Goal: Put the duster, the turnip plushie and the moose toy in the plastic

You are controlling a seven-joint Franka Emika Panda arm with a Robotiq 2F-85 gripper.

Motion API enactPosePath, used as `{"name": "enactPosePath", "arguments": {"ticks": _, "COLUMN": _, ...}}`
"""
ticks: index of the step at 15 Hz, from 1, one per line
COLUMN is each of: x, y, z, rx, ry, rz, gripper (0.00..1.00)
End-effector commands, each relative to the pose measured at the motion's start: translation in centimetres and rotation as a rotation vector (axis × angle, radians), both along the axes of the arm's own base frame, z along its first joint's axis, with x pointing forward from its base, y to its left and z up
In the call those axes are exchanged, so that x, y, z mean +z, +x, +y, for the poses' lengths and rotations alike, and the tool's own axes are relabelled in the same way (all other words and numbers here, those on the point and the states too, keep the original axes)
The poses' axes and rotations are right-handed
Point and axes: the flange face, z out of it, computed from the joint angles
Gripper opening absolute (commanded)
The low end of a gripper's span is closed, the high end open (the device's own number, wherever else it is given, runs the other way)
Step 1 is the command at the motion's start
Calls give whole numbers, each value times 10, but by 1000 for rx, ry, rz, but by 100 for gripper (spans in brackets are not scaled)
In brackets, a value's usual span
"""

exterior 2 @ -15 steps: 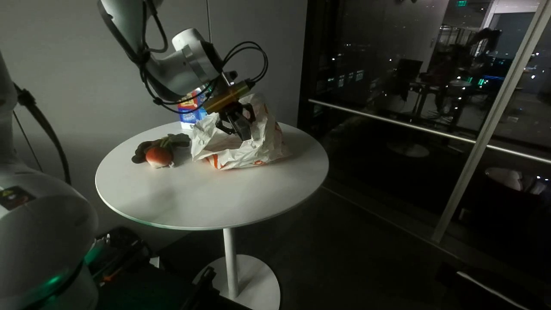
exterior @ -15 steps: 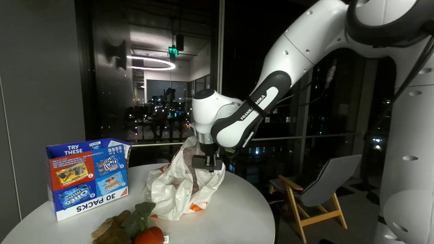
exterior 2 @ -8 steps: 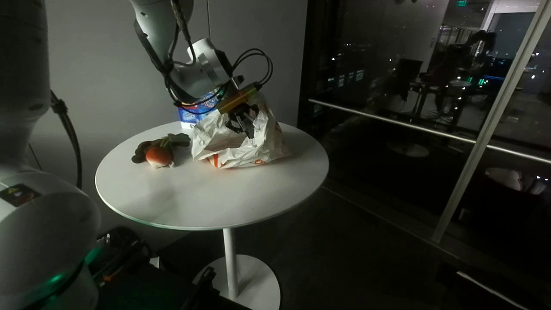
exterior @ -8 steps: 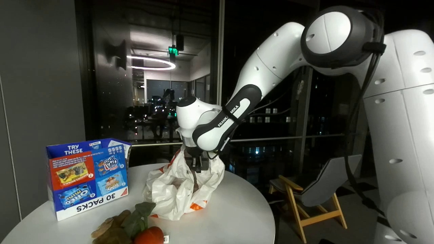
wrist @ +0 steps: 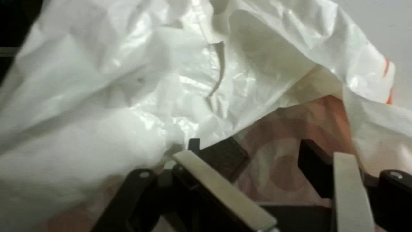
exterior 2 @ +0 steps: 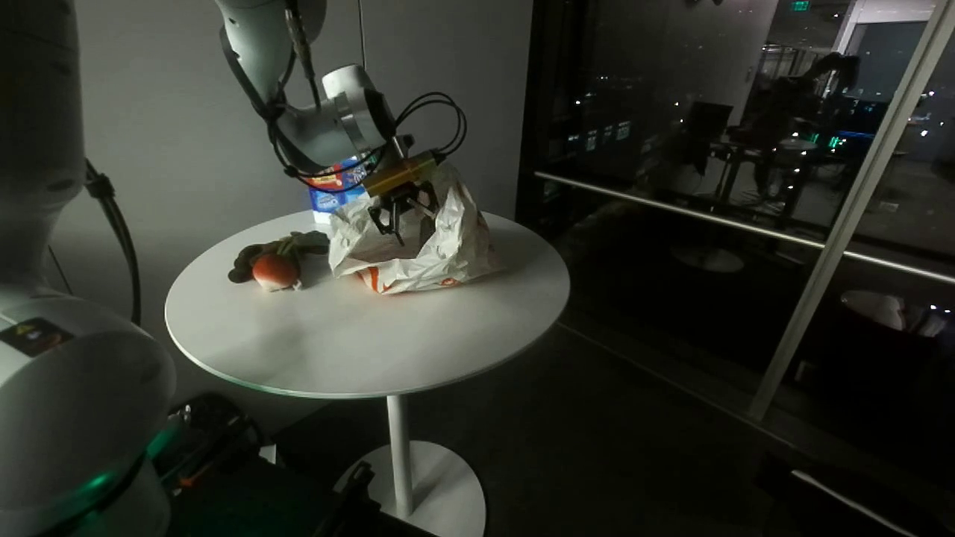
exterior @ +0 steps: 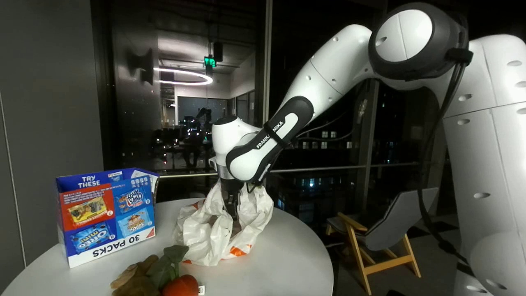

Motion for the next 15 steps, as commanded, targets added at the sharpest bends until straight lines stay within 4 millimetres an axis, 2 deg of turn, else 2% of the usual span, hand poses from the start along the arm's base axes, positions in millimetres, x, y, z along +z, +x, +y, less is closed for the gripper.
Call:
{"name": "enactPosePath", "arguments": {"ticks": 1, "x": 15, "y": -49, "z": 14, "rx": 33, "ry": 17, "rz": 47, "gripper": 100}}
{"name": "enactPosePath", "arguments": {"ticks": 6, "x": 16, "y": -108, "z": 20, "rx": 30, "ry": -25, "rz": 94, "gripper": 100}}
{"name": "enactPosePath", "arguments": {"ticks": 11, "x": 2, "y": -160, "z": 43, "rx": 325, "ry": -59, "rz": 177, "gripper": 100}}
{"name": "enactPosePath", "arguments": {"ticks": 12, "x": -1, "y": -167, "z": 45, "rx": 378, "ry": -78, "rz": 182, "gripper": 100}}
{"name": "enactPosePath", "arguments": {"ticks": 13, "x": -6, "y": -148, "z": 44, "rx": 284, "ry": -69, "rz": 190, "gripper": 100}}
{"name": "enactPosePath", "arguments": {"ticks": 15, "x": -9, "y": -160, "z": 48, "rx": 335, "ry": -79, "rz": 203, "gripper": 100}}
